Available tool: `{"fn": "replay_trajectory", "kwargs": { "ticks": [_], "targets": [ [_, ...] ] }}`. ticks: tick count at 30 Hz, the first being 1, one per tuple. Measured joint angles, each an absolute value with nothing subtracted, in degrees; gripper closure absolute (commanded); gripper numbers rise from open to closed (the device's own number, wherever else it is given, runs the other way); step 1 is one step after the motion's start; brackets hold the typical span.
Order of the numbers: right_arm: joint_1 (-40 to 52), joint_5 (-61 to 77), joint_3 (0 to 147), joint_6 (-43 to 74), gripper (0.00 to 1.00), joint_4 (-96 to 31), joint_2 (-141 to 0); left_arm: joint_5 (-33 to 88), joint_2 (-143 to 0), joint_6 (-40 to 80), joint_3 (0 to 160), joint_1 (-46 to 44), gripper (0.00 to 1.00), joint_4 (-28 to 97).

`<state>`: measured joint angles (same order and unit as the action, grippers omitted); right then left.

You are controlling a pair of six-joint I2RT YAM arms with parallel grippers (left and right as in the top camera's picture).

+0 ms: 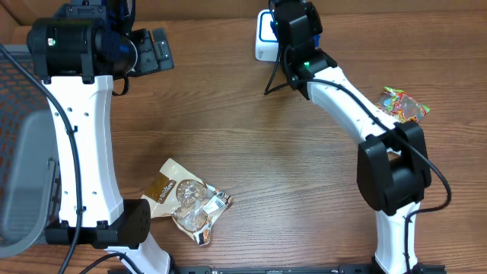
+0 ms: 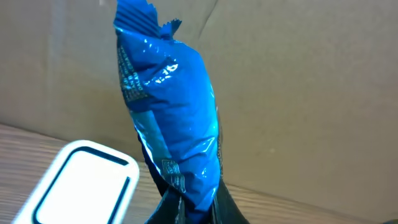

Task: Scan the item barcode
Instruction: 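Hold the Oreo pack barcode in front of the white scanner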

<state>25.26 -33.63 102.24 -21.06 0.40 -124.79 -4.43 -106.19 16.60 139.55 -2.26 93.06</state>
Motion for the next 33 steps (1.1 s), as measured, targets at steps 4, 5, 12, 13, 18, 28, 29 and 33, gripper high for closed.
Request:
{"fn": "replay_trajectory", "kwargs": {
  "ticks": [4,5,12,13,18,28,29,33],
  "targets": [
    [25.3,-33.8,102.3,-27.7,0.96,2.5,-130.0,-4.4,-106.2,16.6,139.5,-2.3,0.00,93.1],
    [25.3,-33.8,102.3,-28.9,0.96,2.5,-131.1,-4.4,-106.2,16.6,139.5,-2.3,0.01,93.1],
    [25.6,-33.4,102.2,-34.2,0.96,5.4,-135.7,-4.4,-106.2,16.6,139.5,-2.3,0.00,93.1],
    [25.6,-33.5,102.2,-35.4,0.96,6.8,-135.6,-4.4,-106.2,16.6,139.5,-2.3,0.00,93.1],
    [25.6,-33.2,102.3,-39.8,0.96,7.5,-135.6,-4.4,-106.2,16.6,139.5,-2.3,0.00,93.1],
    [25.6,-29.0,102.3,-45.7,0.96,8.2,-135.6,-4.4,-106.2,16.6,139.5,-2.3,0.00,93.1],
    [25.6,-28.8,102.3,-45.9,0.96,8.1,-135.6,-4.4,-106.2,16.6,139.5,-2.3,0.00,93.1],
    [25.6,-28.5,102.3,-47.4,0.96,8.5,-135.6,-4.4,-106.2,16.6,139.5,-2.3,0.00,93.1]
  ]
}}
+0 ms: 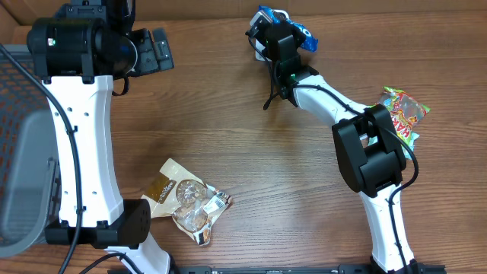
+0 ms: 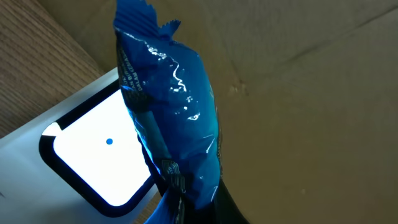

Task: Scan the item barcode
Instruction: 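Hold the Oreo pack barcode in front of the white scanner, then carry the Oreo pack right and release it beside the wipes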

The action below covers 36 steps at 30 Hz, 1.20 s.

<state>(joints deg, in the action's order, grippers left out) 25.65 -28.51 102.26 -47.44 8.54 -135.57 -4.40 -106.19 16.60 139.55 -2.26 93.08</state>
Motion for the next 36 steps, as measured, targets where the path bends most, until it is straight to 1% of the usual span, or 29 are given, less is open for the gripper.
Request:
{"fn": "replay_trajectory", "kwargs": {
  "ticks": [5,12,14,20,24,27,30,33,34,36],
  "targets": [
    [25.6,-27.4,102.3,-50.8,0.96,9.6,-135.6,-4.4,-106.2,16.6,139.5,-2.3,0.00,93.1],
    [26.0,-27.0,102.3,-52.5,0.96,8.8,-135.6,-4.4,-106.2,16.6,139.5,-2.3,0.00,93.1],
    [27.1,-26.9,102.4,-52.6,0.96,4.8,-135.3,-4.4,-106.2,16.6,139.5,-2.3,0.00,93.1],
    [33.5,-21.7,102.2,-51.3,0.96,-18.6,-130.1,-4.6,-106.2,16.6,139.5,-2.3,0.00,93.1],
    [38.1,-14.5,102.2,-44.8,0.96,-32.5,-123.2,-4.6,-106.2,16.6,139.5,-2.3,0.00,93.1],
    [39.2,-2.4,102.2,-35.6,0.96,-41.6,-116.5,-4.6,-106.2,16.6,139.5,-2.3,0.00,93.1],
    [37.8,11.2,102.2,-26.7,0.94,-46.9,-110.0,-4.6,-106.2,16.6,139.5,-2.3,0.00,93.1],
    [34.8,21.4,102.3,-18.7,0.94,-51.3,-104.6,-4.6,-106.2,16.6,139.5,-2.3,0.00,93.1],
    [33.1,24.1,102.4,-16.1,0.96,-53.5,-102.9,-4.6,-106.2,16.6,139.5,-2.3,0.00,93.1],
    [30.1,26.9,102.4,-13.3,0.96,-57.1,-100.8,-4.6,-106.2,16.6,139.5,-2.3,0.00,93.1]
  ]
}}
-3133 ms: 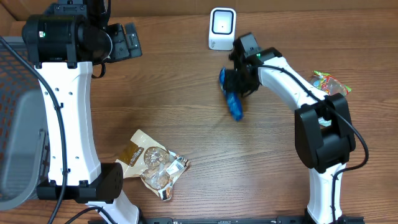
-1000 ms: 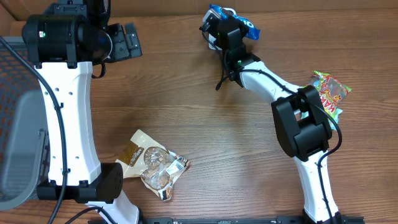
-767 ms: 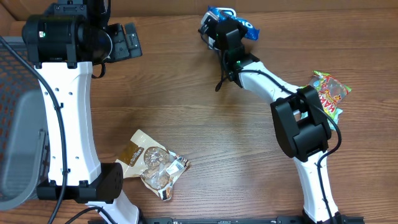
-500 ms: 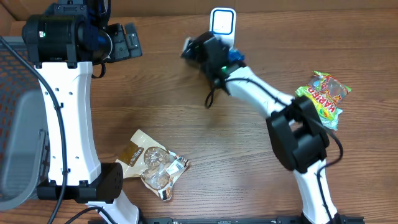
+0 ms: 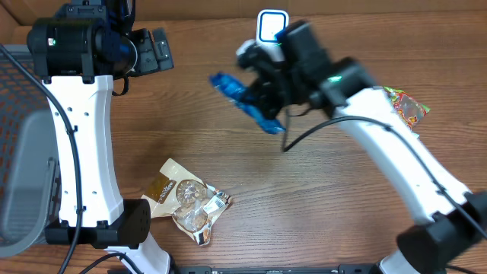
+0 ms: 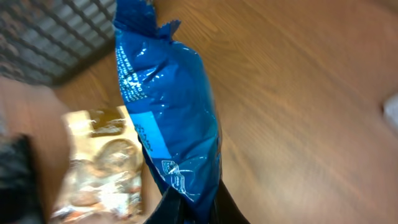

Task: Scan the item barcode
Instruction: 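Carry the Oreo pack right and release it beside the wipes, then move the right gripper down onto the clear bread bag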

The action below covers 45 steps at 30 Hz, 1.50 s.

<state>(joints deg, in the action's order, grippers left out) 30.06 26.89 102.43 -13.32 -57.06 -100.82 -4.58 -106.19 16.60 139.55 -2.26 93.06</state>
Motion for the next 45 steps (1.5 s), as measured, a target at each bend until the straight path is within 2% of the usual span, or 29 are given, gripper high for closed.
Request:
{"fn": "replay_trajectory", "kwargs": {
  "ticks": [8,12,17,21,28,30,34,39,40,43,45],
  "targets": [
    [12.3,28.7,102.5,-4.8,0.96,-69.0,-98.0,-4.6,-106.2,16.6,139.5,-2.3,0.00,93.1],
    [2.6,15.9,102.2,5.5,0.96,-72.6,-98.1,-4.6,-106.2,16.6,139.5,-2.3,0.00,93.1],
    [-4.1,0.9,98.4,16.7,0.96,-72.7,-99.2,-4.6,-106.2,16.6,139.5,-2.3,0.01,93.1],
    [-7.6,-4.7,94.7,22.7,0.88,-72.3,-102.5,-4.6,-106.2,16.6,139.5,-2.3,0.00,93.1],
    [-12.7,-8.4,92.6,27.2,0.53,-70.3,-107.5,-4.6,-106.2,16.6,139.5,-2.3,0.00,93.1],
    [-13.6,-7.7,92.9,26.5,0.49,-70.5,-107.5,-4.6,-106.2,16.6,139.5,-2.3,0.00,93.1],
    [-13.6,-2.5,98.0,23.3,0.48,-73.5,-107.6,-4.6,-106.2,16.6,139.5,-2.3,0.00,93.1],
    [-10.2,14.8,108.1,13.8,0.47,-74.7,-107.6,-4.6,-106.2,16.6,139.5,-2.3,0.00,93.1],
    [-9.1,17.7,108.7,12.3,0.43,-74.6,-107.5,-4.6,-106.2,16.6,139.5,-2.3,0.00,93.1],
    [-2.8,25.3,108.5,8.8,0.23,-74.9,-107.5,-4.6,-106.2,16.6,139.5,-2.3,0.00,93.1],
    [2.0,27.8,107.1,7.3,0.20,-74.8,-107.5,-4.6,-106.2,16.6,139.5,-2.3,0.00,93.1]
  ]
}}
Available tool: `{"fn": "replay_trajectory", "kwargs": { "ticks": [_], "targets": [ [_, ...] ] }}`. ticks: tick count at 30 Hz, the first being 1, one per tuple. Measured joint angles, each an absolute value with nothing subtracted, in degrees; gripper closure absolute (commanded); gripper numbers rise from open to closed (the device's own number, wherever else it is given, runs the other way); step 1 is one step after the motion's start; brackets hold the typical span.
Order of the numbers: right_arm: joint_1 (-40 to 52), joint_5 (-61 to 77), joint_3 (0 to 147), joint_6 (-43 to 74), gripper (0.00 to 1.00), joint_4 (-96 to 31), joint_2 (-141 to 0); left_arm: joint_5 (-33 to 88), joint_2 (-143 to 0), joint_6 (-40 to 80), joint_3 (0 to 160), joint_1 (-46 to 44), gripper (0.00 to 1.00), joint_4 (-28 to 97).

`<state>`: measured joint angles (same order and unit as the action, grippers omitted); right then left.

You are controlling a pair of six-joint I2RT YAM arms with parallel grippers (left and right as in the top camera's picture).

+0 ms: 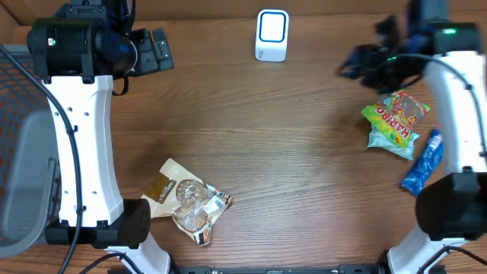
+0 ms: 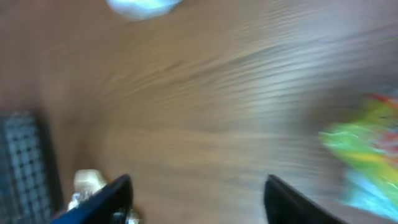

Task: Scan the item barcode
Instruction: 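Move the right gripper down onto the clear bread bag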

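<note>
The white barcode scanner (image 1: pixel 272 34) stands at the back of the table, a blur at the top of the right wrist view (image 2: pixel 143 5). The blue packet (image 1: pixel 422 161) lies on the table at the far right, apart from both grippers. My right gripper (image 1: pixel 354 67) hangs to the right of the scanner, above the wood. Its view is blurred, but the right gripper (image 2: pixel 196 199) is open with nothing between the fingers. My left gripper (image 1: pixel 157 49) is raised at the back left; how its fingers stand does not show.
A colourful candy bag (image 1: pixel 396 118) lies just above the blue packet, also at the right of the wrist view (image 2: pixel 367 143). A cookie packet (image 1: pixel 186 202) lies front left. A mesh basket (image 1: pixel 23 152) is at the left edge.
My right gripper held the blue packet over the table's middle; now it is open and empty at the back right. The blue packet lies at the far right below the candy bag.
My right gripper held the blue packet upright beside the scanner, then right in front of its lit window. Then it held the packet over the middle of the table. Now the packet lies at the far right and the gripper is empty. The left arm stayed put.
</note>
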<state>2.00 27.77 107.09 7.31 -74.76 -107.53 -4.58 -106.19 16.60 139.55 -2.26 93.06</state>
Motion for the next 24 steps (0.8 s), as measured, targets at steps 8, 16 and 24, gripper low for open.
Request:
{"fn": "replay_trajectory", "kwargs": {
  "ticks": [8,16,24],
  "targets": [
    [21.9,31.6,92.8,6.2,0.17,-64.6,-107.5,-4.6,-106.2,16.6,139.5,-2.3,0.00,93.1],
    [36.3,32.4,79.3,14.9,0.12,-46.8,-107.5,-4.6,-106.2,16.6,139.5,-2.3,0.01,93.1],
    [45.3,28.1,72.3,30.5,0.18,-38.9,-107.5,-4.6,-106.2,16.6,139.5,-2.3,0.00,93.1]
  ]
}}
